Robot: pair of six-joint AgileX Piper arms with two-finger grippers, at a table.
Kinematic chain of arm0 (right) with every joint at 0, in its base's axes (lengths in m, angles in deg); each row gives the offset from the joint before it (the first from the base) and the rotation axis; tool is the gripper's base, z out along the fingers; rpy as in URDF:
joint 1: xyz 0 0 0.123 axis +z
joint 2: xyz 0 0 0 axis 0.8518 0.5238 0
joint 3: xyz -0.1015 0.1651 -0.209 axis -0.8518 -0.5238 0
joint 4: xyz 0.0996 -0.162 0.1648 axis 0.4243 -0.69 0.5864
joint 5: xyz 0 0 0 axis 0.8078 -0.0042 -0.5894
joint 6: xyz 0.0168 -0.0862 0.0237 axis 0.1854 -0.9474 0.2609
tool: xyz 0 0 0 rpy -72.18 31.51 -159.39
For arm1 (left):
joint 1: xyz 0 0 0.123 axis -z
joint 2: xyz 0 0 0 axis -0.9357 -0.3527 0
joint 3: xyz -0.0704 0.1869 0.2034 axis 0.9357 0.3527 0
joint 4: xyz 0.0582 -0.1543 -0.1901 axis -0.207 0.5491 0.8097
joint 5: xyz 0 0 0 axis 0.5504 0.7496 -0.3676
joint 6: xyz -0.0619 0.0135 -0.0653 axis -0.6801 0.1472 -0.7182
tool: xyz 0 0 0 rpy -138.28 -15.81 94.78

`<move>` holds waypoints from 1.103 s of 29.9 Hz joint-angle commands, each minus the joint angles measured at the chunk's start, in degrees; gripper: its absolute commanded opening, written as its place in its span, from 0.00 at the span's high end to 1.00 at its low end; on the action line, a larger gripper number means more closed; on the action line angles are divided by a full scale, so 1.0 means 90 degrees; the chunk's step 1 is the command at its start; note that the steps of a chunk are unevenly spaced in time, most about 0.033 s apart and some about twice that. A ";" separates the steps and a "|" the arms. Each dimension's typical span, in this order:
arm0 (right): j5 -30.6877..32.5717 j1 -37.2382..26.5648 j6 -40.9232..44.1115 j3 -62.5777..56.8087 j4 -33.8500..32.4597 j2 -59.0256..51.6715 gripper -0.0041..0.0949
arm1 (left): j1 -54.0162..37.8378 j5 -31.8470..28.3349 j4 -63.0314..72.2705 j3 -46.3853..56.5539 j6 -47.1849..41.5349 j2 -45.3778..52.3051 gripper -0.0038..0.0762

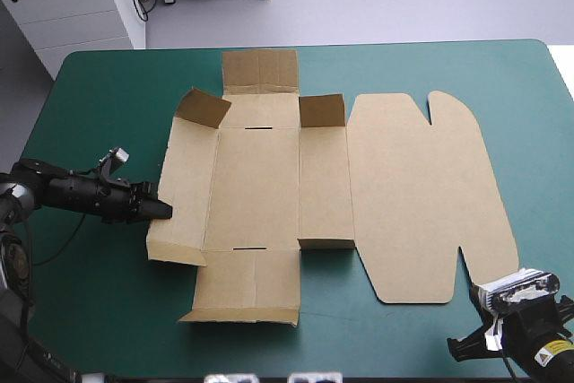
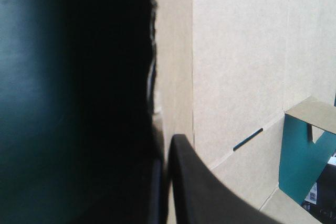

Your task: Fold the box

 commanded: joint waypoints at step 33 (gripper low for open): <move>-0.0381 0.0026 0.0004 0.0152 0.0096 0.0063 0.97 | 0.0208 0.0439 0.0118 -0.0096 -0.0175 0.1621 0.60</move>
